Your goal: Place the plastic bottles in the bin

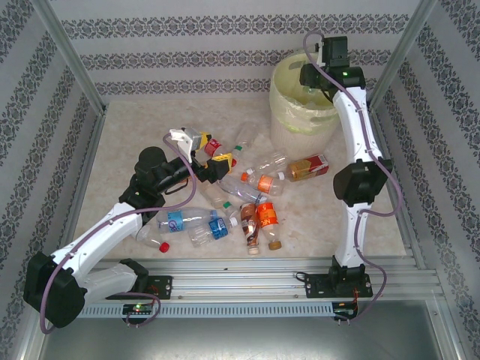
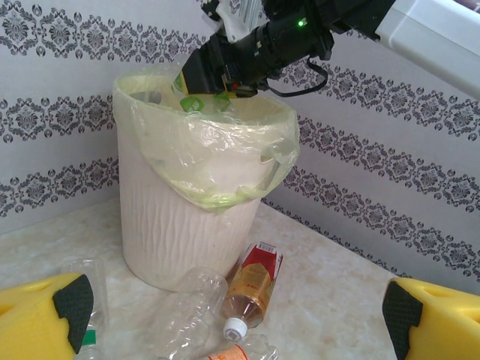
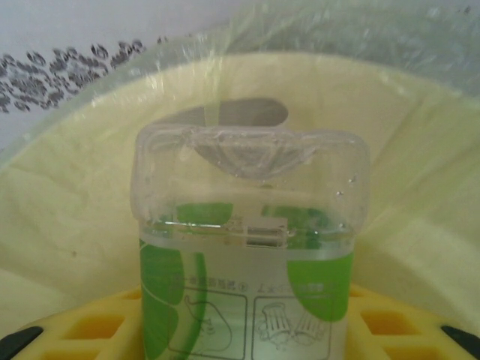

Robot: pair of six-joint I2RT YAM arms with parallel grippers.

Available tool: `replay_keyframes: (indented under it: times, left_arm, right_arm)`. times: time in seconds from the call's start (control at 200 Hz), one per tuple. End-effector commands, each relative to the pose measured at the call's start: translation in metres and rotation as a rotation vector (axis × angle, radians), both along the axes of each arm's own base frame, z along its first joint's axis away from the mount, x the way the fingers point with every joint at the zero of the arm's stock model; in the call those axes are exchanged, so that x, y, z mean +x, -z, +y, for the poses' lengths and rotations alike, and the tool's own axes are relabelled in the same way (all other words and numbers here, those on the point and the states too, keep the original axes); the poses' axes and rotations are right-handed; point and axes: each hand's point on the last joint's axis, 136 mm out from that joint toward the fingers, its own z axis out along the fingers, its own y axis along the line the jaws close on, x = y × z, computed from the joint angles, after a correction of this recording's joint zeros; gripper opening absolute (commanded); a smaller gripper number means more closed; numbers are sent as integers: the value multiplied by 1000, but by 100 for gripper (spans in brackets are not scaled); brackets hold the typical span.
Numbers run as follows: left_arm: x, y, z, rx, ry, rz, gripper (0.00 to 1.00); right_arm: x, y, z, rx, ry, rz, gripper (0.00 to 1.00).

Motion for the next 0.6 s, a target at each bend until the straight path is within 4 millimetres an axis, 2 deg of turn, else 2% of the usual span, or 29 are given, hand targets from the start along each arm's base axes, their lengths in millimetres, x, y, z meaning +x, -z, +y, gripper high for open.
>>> replay_keyframes:
  times: [0.0,0.595]
  left_arm:
    - [-2,-2,-5,14,7,-13,100]
    - [-4,-3,-6,19,20,-15,100]
  right_arm:
    - [-5,8,-4,27,11,42,50]
    - [-9,67,-3,81,5,219,53]
